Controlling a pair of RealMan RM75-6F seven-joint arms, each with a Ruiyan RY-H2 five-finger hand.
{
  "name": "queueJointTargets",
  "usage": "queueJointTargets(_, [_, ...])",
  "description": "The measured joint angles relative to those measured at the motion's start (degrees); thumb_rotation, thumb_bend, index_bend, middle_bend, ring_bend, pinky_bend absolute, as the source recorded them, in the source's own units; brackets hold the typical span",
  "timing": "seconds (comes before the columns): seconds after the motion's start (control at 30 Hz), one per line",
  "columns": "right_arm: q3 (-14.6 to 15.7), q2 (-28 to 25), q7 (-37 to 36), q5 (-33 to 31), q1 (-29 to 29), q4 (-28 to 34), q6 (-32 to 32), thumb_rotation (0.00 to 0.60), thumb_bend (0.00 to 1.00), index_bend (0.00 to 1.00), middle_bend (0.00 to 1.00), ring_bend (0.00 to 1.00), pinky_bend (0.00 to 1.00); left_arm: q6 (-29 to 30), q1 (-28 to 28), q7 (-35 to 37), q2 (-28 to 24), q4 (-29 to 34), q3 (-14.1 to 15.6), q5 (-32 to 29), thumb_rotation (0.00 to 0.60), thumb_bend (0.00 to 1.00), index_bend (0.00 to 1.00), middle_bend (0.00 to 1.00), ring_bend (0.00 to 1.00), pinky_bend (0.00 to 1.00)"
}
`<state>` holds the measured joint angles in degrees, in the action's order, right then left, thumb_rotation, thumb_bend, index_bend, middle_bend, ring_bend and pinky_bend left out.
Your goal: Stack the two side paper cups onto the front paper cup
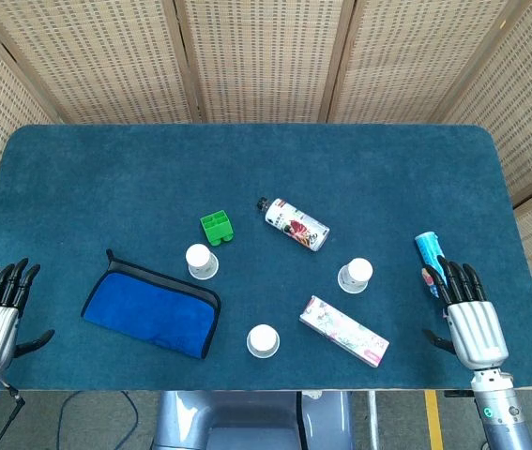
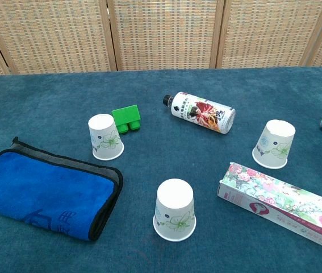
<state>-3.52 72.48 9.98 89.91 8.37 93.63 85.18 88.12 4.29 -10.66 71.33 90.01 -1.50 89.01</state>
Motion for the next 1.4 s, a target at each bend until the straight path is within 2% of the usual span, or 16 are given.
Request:
queueJointTargets(1.07, [0.62,-0.14,-0.12,0.13,-0.07,0.43,-0.76,0.600,0.07,0.04,0.00,0.00,0.00,-0.42,0.81,0.49,-0.67,0.59,0.13,1.22,0.600,0.00,0.00,0.00,0.00,0.00])
queueJointTargets(1.23, [0.57,-0.04,0.15,0.08,-0.03,0.53,-0.80,0.600,0.07,0.04,0.00,0.00,0.00,-3.22,3.07,1.69,-1.89,0.88,-0.49,1.51,0.600,0.00,0.00,0.00,0.00,0.00])
queueJointTargets(1.4, [0.28,-0.42,-0.33,-0.08,-0.08,1.08,-0.59,0.600,0.07,0.04,0.00,0.00,0.00,-9.75,8.75,2.02,-4.76,1.36,-3.57,0.43,0.600,0.00,0.00,0.00,0.00,0.00])
